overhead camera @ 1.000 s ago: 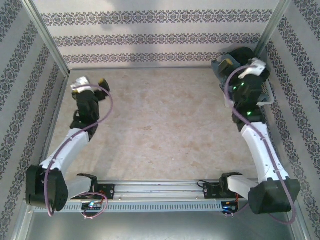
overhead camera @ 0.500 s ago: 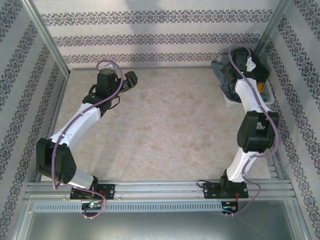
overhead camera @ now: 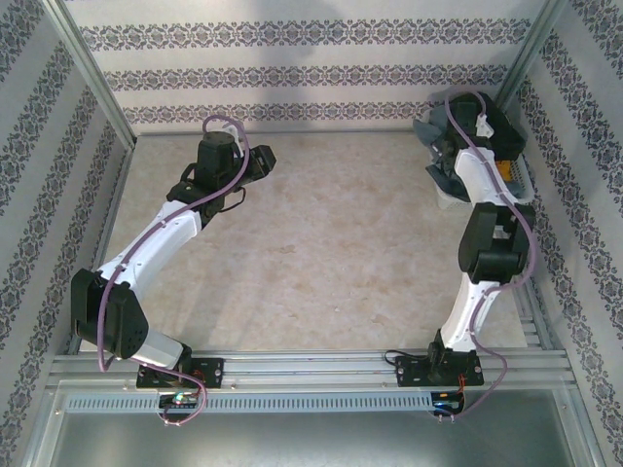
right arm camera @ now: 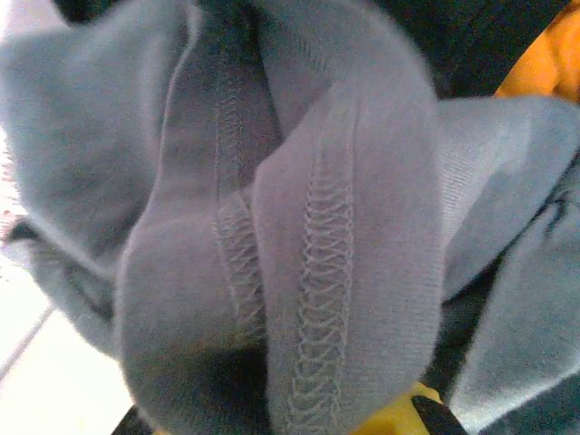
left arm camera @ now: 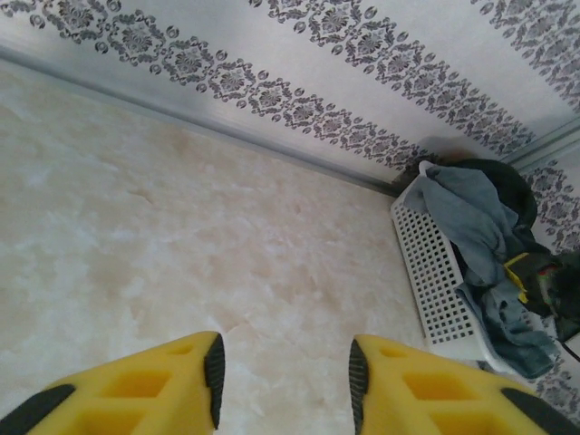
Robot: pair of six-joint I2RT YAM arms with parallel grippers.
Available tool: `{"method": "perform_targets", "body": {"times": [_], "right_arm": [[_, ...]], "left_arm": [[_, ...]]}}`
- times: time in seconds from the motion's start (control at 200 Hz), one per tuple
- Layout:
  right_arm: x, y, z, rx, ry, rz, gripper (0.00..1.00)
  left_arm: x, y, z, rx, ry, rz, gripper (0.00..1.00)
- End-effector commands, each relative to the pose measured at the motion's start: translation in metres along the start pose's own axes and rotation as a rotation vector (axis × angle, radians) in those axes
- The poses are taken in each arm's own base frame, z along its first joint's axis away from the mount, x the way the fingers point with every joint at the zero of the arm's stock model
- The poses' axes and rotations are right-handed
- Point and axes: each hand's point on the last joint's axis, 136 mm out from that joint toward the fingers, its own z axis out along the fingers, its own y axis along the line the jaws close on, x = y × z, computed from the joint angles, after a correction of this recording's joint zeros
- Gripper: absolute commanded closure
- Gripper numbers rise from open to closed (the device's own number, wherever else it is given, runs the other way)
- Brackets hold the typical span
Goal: Fold and stack the t-shirts
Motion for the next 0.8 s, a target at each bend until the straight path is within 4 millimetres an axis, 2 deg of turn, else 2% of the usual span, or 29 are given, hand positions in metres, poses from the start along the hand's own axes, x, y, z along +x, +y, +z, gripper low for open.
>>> {"method": "perform_targets", "body": {"times": [0.0,0.135,0.255,0.36,0.44,0.48,0.545,0.625,0.709,0.734,0.794], "right_arm": [[-0.066,0.059,-0.106,-0.203,-0.262,-0.029,1.0],[-0.099,0.091,-0.198,-0.325,-0.427,-0.081,1.0],[-0.117,0.122,-0.275,-0.456,-0.542,-0.115,1.0],[-0.111,0.158,-0.329,-0.584,-0.582,-0.167,1.0],[-0.086,0.191,-0.35,-0.664,-0.551,-0.226,1.0],[-0.066,0.205,-0.351,-0.691,-0.512,-0.252,1.0],[-0.025,0.226,-0.338,-0.713,-0.417,-0.281,1.0],[0.035,0.247,-0.311,-0.717,-0.288,-0.324,1.0],[0.1,0.26,-0.278,-0.72,-0.118,-0.341,1.0],[0.114,0.259,-0.265,-0.703,-0.068,-0.333,0.95],[0.138,0.244,-0.232,-0.626,0.049,-0.289,0.73]], "left_arm": [[-0.002,0.0,-0.001,-0.019,-0.011,0.012,0.61],[0.001,0.011,0.004,-0.068,-0.005,0.006,0.65],[0.001,0.017,0.007,-0.103,-0.001,0.006,0.66],[-0.003,0.027,0.003,-0.161,-0.011,0.006,0.66],[-0.006,0.036,-0.002,-0.204,-0.019,0.003,0.66],[-0.008,0.04,-0.007,-0.228,-0.026,0.002,0.66],[-0.014,0.048,-0.017,-0.279,-0.044,0.0,0.65],[-0.019,0.056,-0.029,-0.328,-0.06,0.009,0.61],[-0.021,0.064,-0.042,-0.373,-0.062,0.025,0.58],[-0.02,0.065,-0.043,-0.379,-0.056,0.027,0.57],[-0.015,0.07,-0.046,-0.385,-0.033,0.016,0.54]]}}
